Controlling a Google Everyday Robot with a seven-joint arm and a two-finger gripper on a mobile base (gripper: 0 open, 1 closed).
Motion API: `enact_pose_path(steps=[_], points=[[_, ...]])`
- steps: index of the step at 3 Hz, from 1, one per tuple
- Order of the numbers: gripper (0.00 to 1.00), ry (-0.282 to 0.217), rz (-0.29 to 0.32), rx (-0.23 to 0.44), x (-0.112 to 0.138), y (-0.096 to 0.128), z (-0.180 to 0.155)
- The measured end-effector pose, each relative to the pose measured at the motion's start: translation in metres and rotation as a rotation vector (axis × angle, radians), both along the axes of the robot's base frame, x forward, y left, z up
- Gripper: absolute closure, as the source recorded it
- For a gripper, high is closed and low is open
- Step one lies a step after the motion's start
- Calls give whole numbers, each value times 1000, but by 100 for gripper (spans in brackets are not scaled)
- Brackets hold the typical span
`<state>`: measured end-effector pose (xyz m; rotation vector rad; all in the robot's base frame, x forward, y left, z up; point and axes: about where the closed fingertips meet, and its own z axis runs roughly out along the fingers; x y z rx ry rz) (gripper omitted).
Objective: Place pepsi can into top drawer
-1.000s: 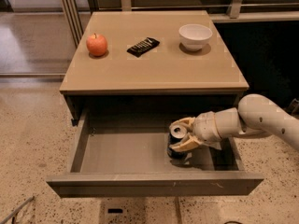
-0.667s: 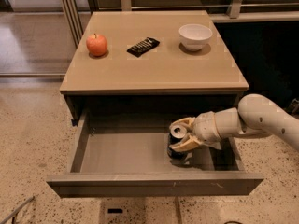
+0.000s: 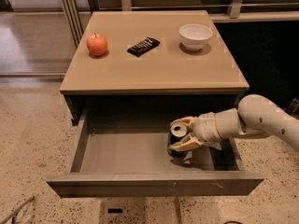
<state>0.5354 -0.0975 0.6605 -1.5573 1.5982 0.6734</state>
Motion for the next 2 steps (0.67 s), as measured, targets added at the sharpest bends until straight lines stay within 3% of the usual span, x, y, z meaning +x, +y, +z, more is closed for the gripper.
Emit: enact_pose_path(steps=[1, 2], points=[[0, 0, 0, 0, 0, 0, 0], [0, 0, 0, 0, 0, 0, 0]])
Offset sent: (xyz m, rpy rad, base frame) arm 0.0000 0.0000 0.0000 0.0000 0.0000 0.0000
